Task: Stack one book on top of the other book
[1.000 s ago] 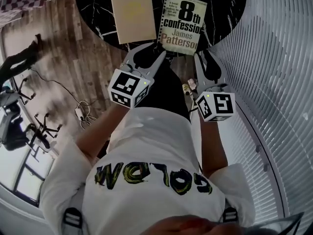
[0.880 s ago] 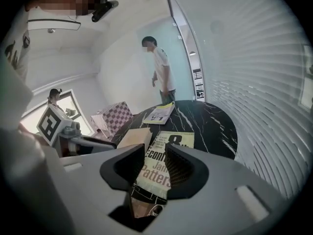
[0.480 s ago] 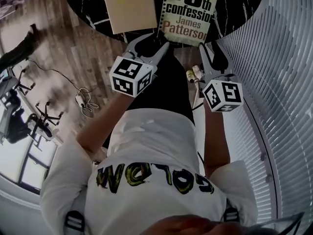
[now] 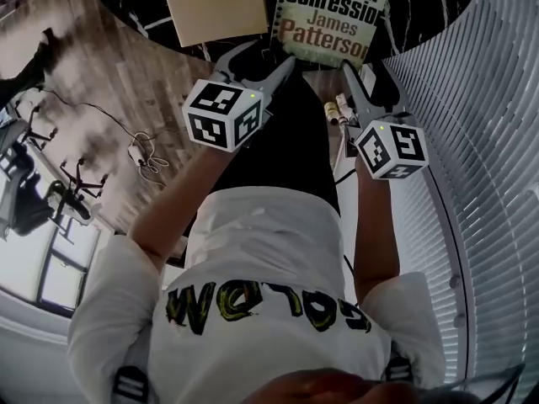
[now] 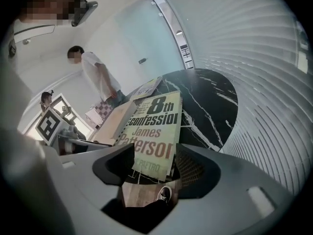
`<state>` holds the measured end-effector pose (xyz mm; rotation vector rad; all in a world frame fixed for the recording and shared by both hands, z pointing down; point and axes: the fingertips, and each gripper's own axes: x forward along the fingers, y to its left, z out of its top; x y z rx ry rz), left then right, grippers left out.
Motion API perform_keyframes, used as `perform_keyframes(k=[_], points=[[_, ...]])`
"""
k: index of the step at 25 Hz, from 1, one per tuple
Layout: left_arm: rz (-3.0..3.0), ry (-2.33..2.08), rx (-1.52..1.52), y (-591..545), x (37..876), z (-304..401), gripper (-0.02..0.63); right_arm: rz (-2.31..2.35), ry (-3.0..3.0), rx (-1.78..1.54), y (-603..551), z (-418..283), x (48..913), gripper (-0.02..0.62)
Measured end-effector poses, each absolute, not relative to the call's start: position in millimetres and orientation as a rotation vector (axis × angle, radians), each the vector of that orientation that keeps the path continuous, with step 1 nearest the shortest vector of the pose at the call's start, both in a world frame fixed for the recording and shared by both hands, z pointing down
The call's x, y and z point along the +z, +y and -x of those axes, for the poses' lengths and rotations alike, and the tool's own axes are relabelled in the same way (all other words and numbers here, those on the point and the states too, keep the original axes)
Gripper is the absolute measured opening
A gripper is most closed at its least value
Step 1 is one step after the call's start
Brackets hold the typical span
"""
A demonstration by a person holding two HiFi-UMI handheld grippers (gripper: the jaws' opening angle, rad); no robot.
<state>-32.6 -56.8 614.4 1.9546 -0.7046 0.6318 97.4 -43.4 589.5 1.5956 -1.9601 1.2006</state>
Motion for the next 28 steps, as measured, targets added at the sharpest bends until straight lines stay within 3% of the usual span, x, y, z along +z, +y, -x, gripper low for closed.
perform_keyframes(k=[16, 20, 28], points=[[-1.927, -0.681, 0.594, -58.1, 632.8, 23.6, 0.258, -1.585, -1.940, 1.313, -48.1, -93.9, 623.6, 0.288], [-1.933, -0.683, 0.595, -58.2, 631.5, 22.9, 0.258, -1.573, -1.969, 1.316, -48.9, -89.1, 621.1, 0.241], [-1.940, -0.694, 0.616, -57.4, 632.3, 22.0, 0.256, -1.571, -1.964, 1.318, -48.4, -88.8, 621.0, 0.233]])
